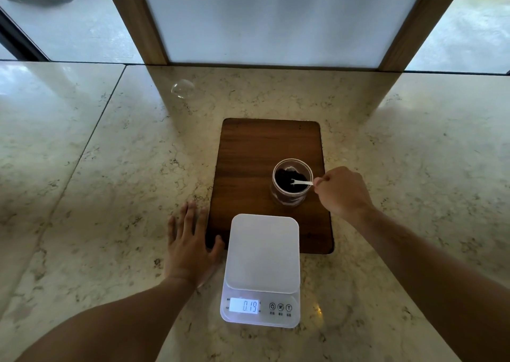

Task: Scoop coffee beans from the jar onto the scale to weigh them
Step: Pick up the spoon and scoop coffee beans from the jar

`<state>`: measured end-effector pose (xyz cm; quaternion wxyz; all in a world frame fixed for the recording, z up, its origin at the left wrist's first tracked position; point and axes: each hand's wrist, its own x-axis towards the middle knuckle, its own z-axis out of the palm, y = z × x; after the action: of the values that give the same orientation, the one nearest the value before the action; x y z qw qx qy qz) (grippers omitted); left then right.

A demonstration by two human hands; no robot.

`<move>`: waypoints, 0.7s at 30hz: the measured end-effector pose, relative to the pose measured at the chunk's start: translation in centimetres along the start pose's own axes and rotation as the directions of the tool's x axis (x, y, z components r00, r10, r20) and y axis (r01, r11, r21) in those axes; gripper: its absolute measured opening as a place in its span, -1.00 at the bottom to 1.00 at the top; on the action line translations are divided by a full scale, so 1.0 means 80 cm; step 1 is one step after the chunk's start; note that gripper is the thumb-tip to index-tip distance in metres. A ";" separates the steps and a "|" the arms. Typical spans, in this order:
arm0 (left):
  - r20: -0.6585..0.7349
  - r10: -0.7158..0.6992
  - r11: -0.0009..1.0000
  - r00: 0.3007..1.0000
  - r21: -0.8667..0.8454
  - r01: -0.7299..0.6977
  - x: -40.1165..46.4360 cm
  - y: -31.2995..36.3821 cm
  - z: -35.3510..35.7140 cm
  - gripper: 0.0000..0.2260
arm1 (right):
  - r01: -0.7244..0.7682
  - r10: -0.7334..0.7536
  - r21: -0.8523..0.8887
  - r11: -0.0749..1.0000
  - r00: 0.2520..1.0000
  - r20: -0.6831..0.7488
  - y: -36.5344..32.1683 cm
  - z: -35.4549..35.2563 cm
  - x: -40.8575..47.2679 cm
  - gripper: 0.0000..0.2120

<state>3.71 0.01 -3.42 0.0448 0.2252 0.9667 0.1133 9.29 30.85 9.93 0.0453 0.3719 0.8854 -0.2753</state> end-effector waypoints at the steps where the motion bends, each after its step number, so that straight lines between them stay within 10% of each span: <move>1: 0.005 0.000 1.000 1.000 0.001 0.000 0.000 0.000 -0.001 -0.30 | -0.022 0.022 0.038 0.999 1.000 0.000 0.001 0.000 0.000 -0.68; 21: 0.032 0.008 1.000 0.999 0.016 -0.009 -0.001 0.004 -0.008 -0.29 | -0.153 0.141 0.186 0.970 0.987 0.079 0.004 -0.008 -0.002 -0.77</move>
<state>3.84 0.11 -2.71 0.0581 0.2314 0.9657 0.1022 9.71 31.27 10.38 0.0584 0.4300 0.8228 -0.3670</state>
